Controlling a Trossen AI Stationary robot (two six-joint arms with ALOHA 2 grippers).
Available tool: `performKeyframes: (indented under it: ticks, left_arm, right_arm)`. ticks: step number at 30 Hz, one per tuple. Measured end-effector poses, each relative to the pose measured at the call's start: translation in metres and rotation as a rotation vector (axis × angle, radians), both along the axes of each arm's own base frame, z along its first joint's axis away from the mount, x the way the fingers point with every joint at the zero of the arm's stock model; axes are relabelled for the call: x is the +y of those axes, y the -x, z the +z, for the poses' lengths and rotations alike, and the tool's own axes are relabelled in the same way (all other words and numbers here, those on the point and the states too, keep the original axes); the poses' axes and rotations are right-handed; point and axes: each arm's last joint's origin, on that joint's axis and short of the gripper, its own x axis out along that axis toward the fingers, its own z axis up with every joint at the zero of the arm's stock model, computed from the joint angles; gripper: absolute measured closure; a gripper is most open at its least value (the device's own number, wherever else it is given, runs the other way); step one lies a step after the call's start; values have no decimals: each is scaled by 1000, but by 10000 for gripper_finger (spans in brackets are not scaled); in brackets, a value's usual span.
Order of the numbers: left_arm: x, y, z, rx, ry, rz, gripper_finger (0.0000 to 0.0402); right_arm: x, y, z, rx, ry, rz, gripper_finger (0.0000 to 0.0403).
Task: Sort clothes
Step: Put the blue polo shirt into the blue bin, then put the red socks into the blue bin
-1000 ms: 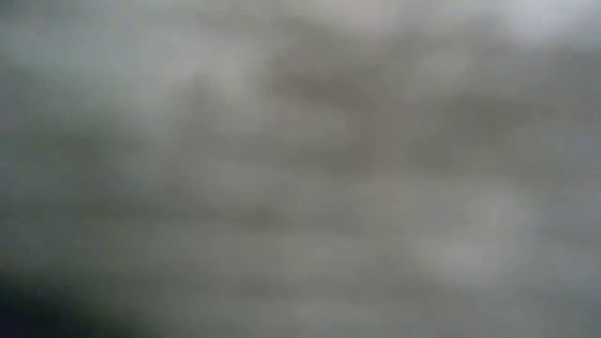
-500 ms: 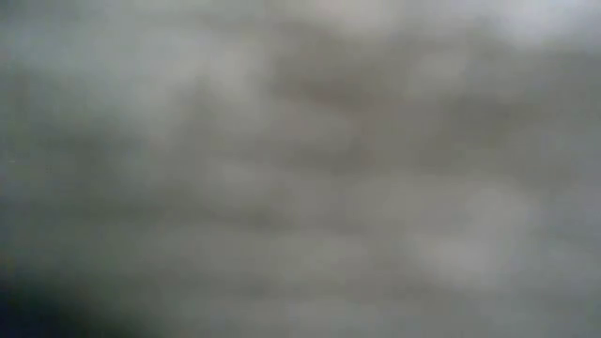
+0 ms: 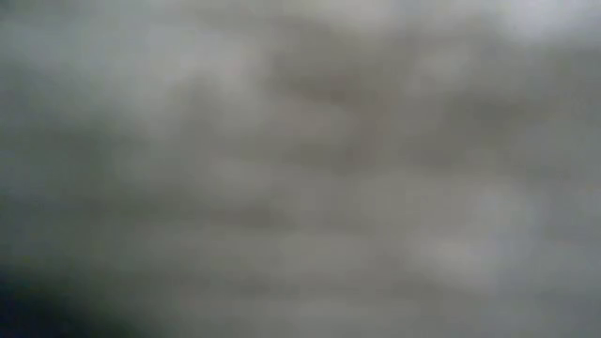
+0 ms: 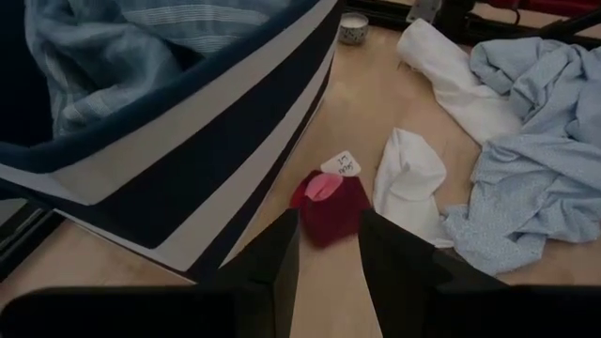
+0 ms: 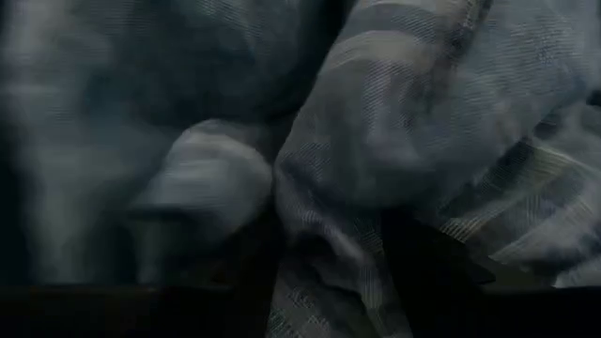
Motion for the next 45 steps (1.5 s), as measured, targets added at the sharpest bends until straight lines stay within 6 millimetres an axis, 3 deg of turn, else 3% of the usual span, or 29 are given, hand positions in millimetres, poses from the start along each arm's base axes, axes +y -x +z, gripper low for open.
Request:
performKeyframes:
  ticks: [7,13,19,24,32,40,45]
  left_arm:
    - [0,0,1,-18,9,12,285]
    - [0,0,1,-22,16,19,285]
    - [0,-1,2,-32,13,26,285]
    - [0,-1,2,-34,13,28,285]
    - [0,-1,2,-27,11,28,285]
    - [0,0,1,-12,4,25,285]
    - [1,4,-5,60,-4,29,285]
  right_arm:
    - [-35,-7,-59,-156,21,-143,213]
    - [-49,8,-99,-72,85,-285,214]
    - [-51,14,-110,6,190,-351,220]
    - [-52,5,-85,-123,186,-306,220]
    - [-31,11,-3,-269,229,-218,221]
    - [14,56,60,-264,221,-103,223]
    - [52,90,76,-280,191,-66,224]
